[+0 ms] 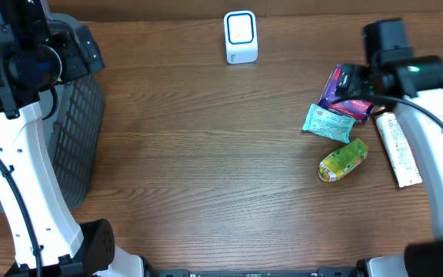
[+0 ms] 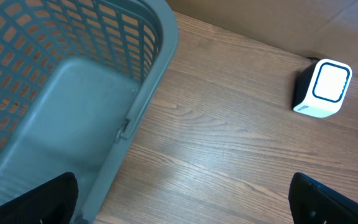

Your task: Scan the item barcode

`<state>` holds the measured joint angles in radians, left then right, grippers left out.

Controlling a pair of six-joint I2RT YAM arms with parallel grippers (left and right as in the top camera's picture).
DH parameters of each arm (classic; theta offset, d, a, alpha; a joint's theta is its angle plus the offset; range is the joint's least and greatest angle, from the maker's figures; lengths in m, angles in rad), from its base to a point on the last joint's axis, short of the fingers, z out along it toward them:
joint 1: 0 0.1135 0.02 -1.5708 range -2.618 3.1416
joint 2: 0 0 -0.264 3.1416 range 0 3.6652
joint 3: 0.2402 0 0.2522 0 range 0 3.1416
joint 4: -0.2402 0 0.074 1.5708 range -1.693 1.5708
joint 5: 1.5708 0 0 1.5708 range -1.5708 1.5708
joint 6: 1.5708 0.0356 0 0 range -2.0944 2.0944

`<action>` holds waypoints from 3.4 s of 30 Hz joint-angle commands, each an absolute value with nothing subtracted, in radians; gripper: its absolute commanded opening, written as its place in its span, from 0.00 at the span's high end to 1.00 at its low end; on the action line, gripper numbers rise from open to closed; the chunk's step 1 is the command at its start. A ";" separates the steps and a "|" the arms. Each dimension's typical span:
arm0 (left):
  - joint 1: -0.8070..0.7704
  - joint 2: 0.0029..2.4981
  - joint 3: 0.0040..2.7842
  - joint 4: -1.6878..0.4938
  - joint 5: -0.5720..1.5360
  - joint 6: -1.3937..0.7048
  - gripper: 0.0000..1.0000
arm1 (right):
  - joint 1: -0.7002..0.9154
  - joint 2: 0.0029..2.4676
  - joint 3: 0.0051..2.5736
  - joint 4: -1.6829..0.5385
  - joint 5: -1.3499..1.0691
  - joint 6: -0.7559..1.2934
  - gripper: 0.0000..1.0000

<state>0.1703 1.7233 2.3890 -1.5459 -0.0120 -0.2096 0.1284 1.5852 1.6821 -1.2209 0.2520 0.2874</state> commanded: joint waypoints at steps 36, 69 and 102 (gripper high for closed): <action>0.170 1.728 2.406 -1.544 -0.007 -0.203 0.00 | 0.133 1.007 1.679 -1.346 0.164 0.159 0.00; 0.170 1.728 2.406 -1.544 -0.007 -0.203 0.01 | 0.044 0.109 0.070 0.048 -0.100 -0.001 0.00; 0.170 1.728 2.406 -1.545 -0.007 -0.203 0.00 | 0.062 0.003 0.008 -0.074 -0.099 0.002 0.00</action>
<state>0.1703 1.7233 2.3894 -1.5459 -0.0120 -0.2077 0.0551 0.0147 0.0189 -0.0780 -0.0975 0.0040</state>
